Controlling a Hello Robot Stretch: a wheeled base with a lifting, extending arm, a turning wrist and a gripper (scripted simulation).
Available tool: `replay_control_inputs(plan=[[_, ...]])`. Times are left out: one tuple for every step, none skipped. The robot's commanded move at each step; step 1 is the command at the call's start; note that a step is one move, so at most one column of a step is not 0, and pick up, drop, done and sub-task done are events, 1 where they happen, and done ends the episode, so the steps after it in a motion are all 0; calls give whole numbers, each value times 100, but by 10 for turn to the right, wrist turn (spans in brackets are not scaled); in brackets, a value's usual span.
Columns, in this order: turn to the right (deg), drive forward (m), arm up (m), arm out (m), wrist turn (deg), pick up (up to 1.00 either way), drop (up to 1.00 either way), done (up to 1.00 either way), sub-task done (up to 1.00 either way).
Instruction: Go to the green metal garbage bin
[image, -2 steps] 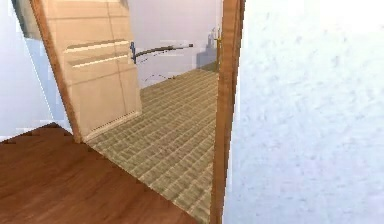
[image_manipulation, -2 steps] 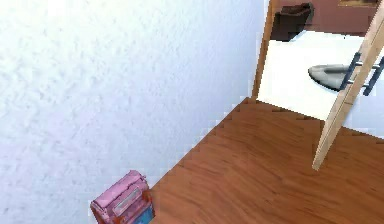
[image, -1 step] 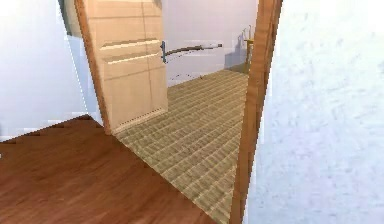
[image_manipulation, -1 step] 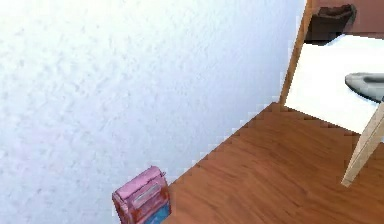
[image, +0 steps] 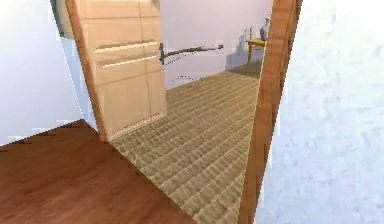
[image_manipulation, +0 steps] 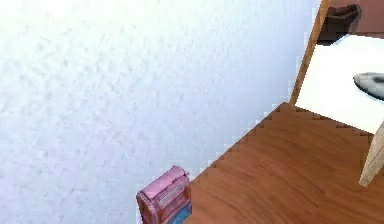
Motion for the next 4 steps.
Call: replay_control_inputs(plan=[[-210,0,0,0,0,0,0,0,0],[0,85,0,0,0,0,0,0,0],[150,0,0,0,0,0,0,0,0],[0,40,0,0,0,0,0,0,0]])
